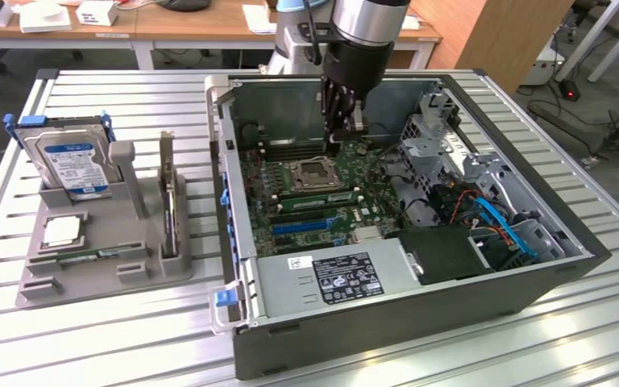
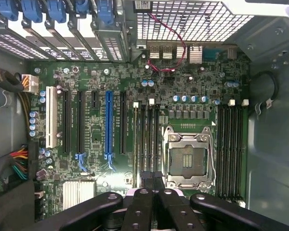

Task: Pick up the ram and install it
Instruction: 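Press down the ram until it locks into place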

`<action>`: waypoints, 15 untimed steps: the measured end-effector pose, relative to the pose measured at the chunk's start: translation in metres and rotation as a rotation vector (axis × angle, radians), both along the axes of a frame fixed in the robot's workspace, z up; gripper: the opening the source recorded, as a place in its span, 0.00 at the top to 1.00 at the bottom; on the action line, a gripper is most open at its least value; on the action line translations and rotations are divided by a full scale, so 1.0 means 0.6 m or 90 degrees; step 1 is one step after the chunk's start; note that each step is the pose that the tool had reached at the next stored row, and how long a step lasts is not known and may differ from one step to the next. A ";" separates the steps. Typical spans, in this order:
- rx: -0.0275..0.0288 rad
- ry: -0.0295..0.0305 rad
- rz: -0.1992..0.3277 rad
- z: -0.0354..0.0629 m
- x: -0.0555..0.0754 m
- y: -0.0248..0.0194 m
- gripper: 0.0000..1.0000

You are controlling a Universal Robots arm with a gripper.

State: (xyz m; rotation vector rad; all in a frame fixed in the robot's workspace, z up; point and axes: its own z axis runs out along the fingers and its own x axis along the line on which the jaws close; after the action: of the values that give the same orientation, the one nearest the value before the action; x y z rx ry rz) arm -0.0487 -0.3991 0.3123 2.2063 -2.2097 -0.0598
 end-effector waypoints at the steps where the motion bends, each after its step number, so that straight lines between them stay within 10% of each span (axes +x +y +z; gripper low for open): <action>1: 0.0000 0.0000 0.000 0.000 0.000 0.0000 0.91; 15: 0.0000 0.0000 0.000 -0.017 0.000 0.0000 0.91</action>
State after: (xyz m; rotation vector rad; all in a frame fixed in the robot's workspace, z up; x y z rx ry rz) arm -0.0487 -0.3991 0.3024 2.2064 -2.2097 -0.0598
